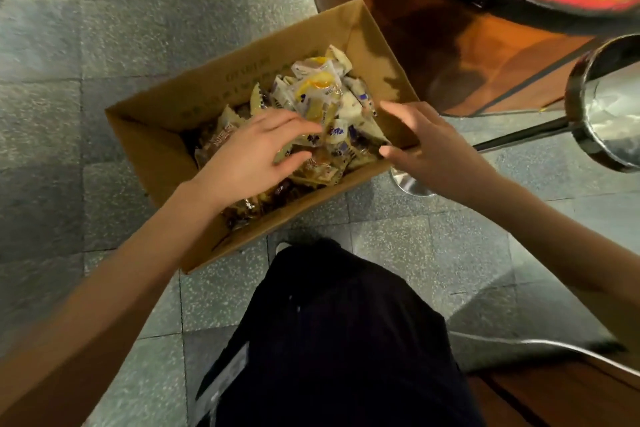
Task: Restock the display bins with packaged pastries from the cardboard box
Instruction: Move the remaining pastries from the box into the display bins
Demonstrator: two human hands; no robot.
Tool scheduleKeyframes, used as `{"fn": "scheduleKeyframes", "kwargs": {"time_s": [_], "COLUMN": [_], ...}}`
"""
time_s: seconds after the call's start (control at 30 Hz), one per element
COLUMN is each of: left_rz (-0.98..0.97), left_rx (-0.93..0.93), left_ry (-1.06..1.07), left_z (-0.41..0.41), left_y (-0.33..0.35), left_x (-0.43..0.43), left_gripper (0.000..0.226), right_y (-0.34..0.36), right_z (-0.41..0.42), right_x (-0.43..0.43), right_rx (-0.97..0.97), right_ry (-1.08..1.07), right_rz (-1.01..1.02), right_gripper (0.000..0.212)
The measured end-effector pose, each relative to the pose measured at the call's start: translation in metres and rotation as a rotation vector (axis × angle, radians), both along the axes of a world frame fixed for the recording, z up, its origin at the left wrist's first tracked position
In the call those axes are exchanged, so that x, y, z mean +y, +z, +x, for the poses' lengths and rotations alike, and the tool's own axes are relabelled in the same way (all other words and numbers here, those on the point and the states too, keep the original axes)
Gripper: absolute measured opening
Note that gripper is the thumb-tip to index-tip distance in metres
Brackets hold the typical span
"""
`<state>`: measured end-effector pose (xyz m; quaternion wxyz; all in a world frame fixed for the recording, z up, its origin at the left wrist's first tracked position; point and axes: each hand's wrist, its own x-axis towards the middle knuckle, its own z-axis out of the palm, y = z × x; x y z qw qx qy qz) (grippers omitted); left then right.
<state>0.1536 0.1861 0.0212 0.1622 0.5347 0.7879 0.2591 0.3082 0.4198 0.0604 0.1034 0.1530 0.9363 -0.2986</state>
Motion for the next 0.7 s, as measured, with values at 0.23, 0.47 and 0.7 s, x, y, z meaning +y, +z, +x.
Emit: {"fn": "scheduleKeyframes", "kwargs": {"time_s": [0.23,0.47,0.7], "left_rz": [-0.038,0.026,0.001], "left_rx": [-0.038,-0.056,-0.119], "left_ry": [-0.049,0.033,0.159], "left_z": [-0.023,-0.043,-0.053], "left_y": [-0.039,-0.074,-0.122], "left_x": [0.051,0.101,0.137], "left_gripper": [0.042,0.037,0.038], "right_y": [-0.017,-0.053,-0.097], "right_z": [-0.014,-0.056,-0.102], "right_x": [0.054,0.120,0.163], "right_rx": [-0.064,-0.145,-0.198], "right_ry": [-0.029,0.096,0.243], "right_rz": [0.016,0.045,0.107], "right_gripper": [0.059,0.058,0.059]}}
